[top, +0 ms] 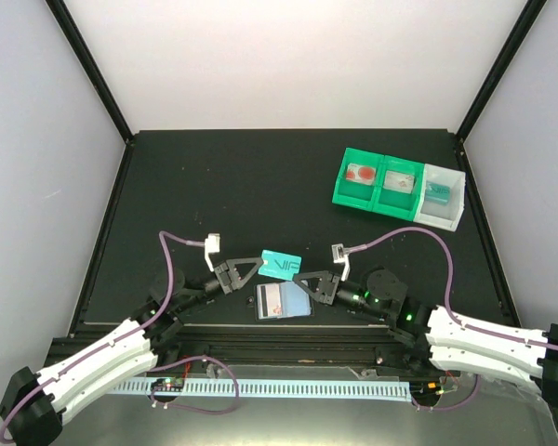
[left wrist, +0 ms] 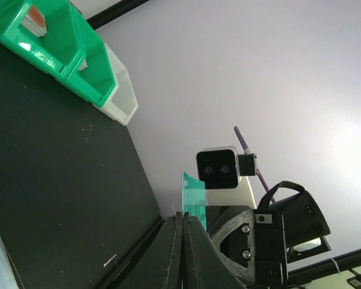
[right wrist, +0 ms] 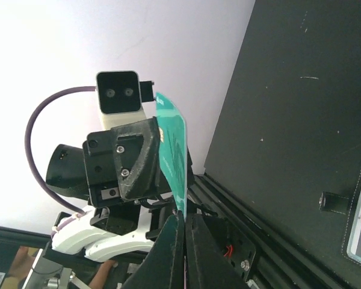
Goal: Take the credit cards out of the card holder
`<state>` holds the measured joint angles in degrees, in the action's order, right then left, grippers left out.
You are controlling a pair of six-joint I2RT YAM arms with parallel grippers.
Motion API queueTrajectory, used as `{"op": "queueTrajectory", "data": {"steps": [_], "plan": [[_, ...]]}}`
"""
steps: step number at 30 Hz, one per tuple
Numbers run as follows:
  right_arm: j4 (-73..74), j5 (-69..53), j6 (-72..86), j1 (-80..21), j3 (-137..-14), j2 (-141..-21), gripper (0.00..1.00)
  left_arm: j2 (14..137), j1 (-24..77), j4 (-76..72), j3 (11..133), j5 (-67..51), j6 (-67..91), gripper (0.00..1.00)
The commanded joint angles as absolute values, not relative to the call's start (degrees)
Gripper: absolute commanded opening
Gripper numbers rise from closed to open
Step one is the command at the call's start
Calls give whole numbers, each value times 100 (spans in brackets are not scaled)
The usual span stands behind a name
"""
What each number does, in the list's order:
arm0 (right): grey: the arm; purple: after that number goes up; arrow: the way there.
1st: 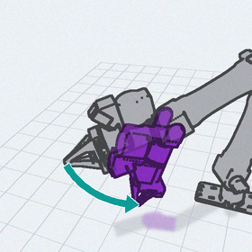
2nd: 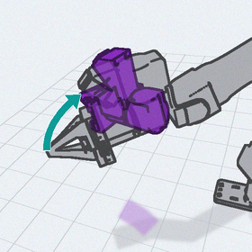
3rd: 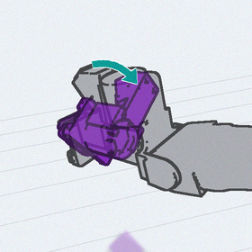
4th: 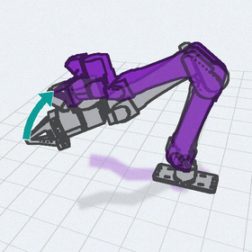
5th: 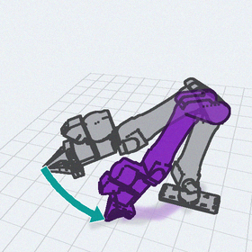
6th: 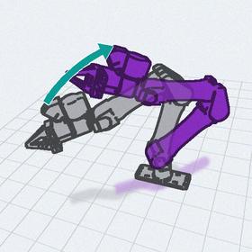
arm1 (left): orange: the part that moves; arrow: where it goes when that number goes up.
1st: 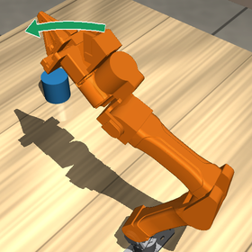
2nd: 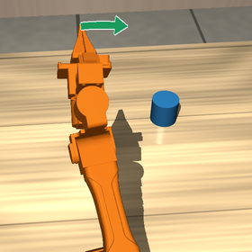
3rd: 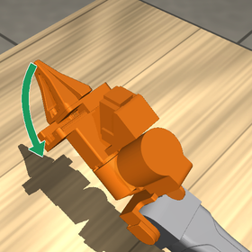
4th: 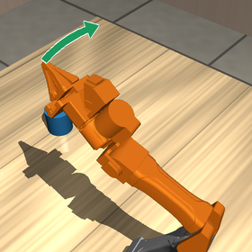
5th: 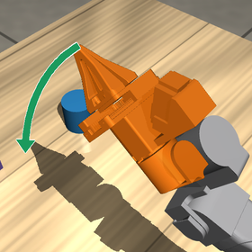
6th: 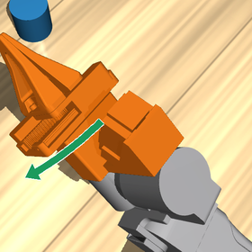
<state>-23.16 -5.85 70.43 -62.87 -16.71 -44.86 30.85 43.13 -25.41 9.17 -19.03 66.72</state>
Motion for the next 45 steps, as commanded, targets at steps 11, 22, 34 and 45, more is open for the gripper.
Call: {"op": "queueTrajectory", "data": {"steps": [11,22,34,45], "plan": [[692,903,5445,-6099,-2920,-3379,1,2377,4315,-1282,1095,-1269,6368,87],[2529,620,3469,-4435,-4578,-4248,1,2319,4309,232,1701,-1095,5381,99],[3202,-1460,1869,-1266,-5539,-5830,1,2443,4299,1012,2083,-1055,4694,99],[3689,-1558,1324,765,-6274,-6729,1,2757,4289,1254,2288,-1074,4259,99]]}}
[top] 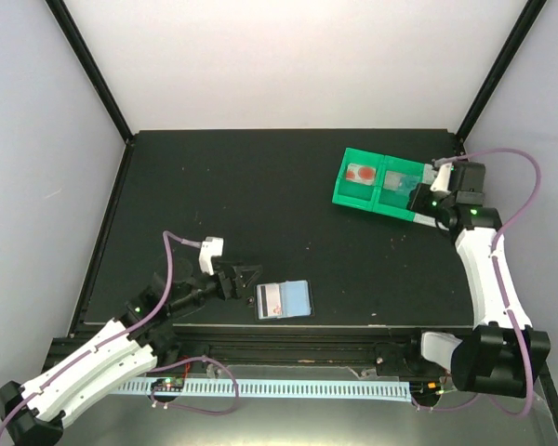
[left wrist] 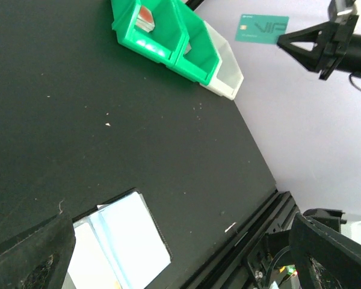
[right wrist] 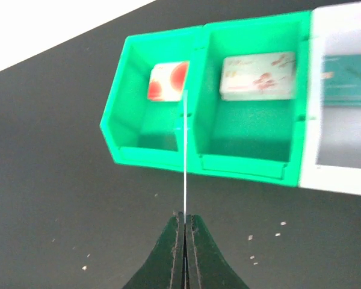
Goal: Take the credit cards out of the card holder
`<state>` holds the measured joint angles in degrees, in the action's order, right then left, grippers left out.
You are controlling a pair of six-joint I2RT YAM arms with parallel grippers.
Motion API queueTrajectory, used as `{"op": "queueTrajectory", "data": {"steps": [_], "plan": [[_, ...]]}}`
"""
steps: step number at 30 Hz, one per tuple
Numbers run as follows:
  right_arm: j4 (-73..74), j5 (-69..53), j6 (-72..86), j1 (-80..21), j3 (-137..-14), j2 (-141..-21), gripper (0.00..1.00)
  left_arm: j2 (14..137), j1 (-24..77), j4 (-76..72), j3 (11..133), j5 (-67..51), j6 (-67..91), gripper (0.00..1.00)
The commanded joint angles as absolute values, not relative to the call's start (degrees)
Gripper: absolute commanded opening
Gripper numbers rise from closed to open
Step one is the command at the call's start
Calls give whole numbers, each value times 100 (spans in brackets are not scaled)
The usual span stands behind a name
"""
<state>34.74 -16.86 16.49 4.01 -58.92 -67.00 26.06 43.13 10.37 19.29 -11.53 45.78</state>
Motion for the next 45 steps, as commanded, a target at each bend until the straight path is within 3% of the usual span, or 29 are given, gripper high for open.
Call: {"op": "queueTrajectory", "data": {"steps": [1,14,27,45], "plan": [[3714,-1376,1308,861,-6366,-6809,1,2795,4281,1264,2320,-1085,4236,99],[4187,-302,1053,1385,-7439,-8143,1,2984,4277,1206,2461,-1102,4017,99],[4057,-476,723,1593,-7925,-9066,1,3861,4241,883,2828,-1197,3821,99],[2409,-1360,698,1600,-6612,-8581,1,4587,4110,559,2922,-1538,3781,99]]}}
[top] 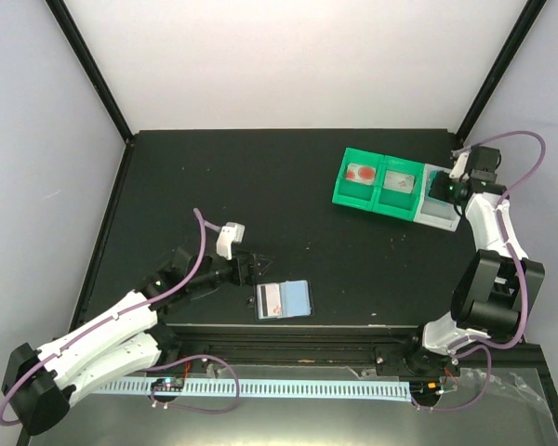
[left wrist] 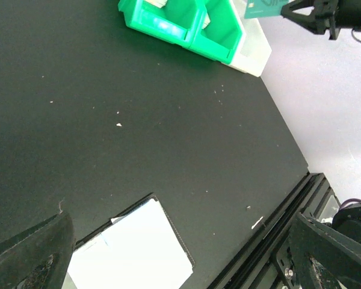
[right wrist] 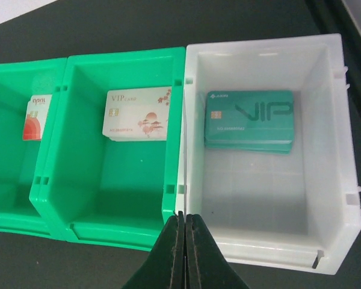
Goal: Take the credit cards out of the card holder
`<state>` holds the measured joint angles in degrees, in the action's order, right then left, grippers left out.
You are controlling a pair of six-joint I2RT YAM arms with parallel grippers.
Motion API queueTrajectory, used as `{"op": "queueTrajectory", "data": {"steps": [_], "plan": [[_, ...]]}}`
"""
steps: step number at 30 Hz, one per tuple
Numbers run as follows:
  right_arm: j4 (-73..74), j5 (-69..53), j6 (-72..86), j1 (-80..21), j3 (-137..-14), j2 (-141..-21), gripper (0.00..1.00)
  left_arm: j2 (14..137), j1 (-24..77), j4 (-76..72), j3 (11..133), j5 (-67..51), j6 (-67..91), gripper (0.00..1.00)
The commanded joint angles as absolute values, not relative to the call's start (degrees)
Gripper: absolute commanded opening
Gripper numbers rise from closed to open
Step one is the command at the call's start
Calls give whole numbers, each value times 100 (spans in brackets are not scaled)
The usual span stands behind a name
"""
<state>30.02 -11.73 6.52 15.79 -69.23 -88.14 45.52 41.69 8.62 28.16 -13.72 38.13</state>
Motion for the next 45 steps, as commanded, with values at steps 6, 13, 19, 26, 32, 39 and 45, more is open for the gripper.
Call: {"op": "queueTrajectory", "data": {"steps": [6,13,19,26,32,39,45], "plan": [[1878,-943,591,1600,-6202,-8536,1,4605,4096,524,2909,-1623,3846,99],[2063,-876,534,1643,-6679,-9155,1,4598,4073,581,2964,-1653,3863,99],[2143,-852,454,1714,-6734,-9303,1,4567,4061,590,2982,-1624,3878,99],[2565,-1151,381,1748,-7257,-9829,1,4790,4052,532,3048,-1735,3901,99],[2784,-1356,311,1775,-7495,-10204,1,4907,4045,417,3054,-1746,3946,99],[2875,-1502,269,1784,-7758,-10572,1,5038,4034,392,3087,-1778,3946,99],[2996,-1380,293,1801,-8075,-10888,1,5119,4020,343,3118,-1801,3965,99]]}}
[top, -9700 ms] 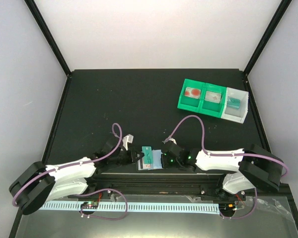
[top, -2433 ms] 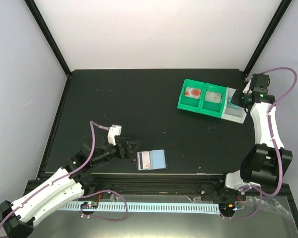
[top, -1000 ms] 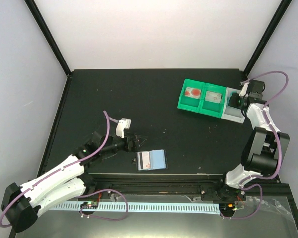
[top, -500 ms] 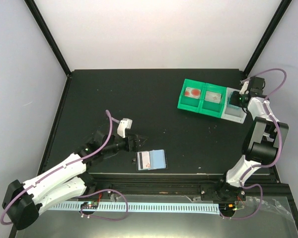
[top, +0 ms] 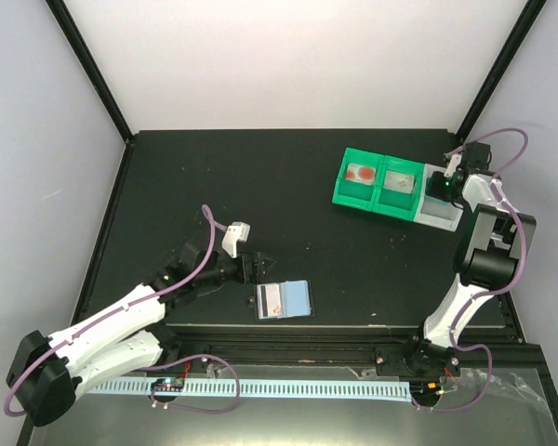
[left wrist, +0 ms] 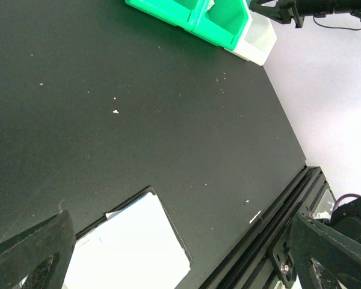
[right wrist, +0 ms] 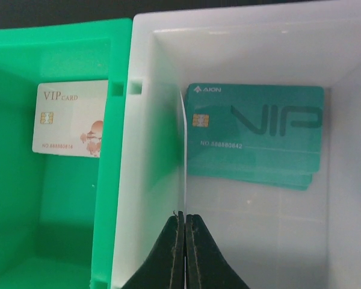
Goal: Take the credit cards out of the card holder
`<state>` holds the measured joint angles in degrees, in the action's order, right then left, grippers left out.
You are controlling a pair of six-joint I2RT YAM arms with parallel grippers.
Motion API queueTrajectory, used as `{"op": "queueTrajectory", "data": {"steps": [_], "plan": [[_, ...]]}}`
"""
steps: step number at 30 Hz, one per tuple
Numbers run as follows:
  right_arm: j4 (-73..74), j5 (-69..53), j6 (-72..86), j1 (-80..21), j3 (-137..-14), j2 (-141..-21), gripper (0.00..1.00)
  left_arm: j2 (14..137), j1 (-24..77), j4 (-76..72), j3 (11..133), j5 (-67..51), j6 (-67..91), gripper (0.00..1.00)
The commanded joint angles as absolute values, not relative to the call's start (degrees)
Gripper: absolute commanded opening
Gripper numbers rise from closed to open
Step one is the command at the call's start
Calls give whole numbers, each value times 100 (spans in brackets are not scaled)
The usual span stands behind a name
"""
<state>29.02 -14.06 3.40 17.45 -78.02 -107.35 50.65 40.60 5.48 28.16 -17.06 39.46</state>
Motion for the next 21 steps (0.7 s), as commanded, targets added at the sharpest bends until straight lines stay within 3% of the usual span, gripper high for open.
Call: {"op": "queueTrajectory", "data": {"steps": [1,21], "plan": [[2989,-1360,302,1802,-8114,-10922,2,5130,4013,347,3127,-1809,3960,99],[3215,-169,365,1801,-9018,-11584,21,5229,3983,413,3190,-1883,3987,99]]}}
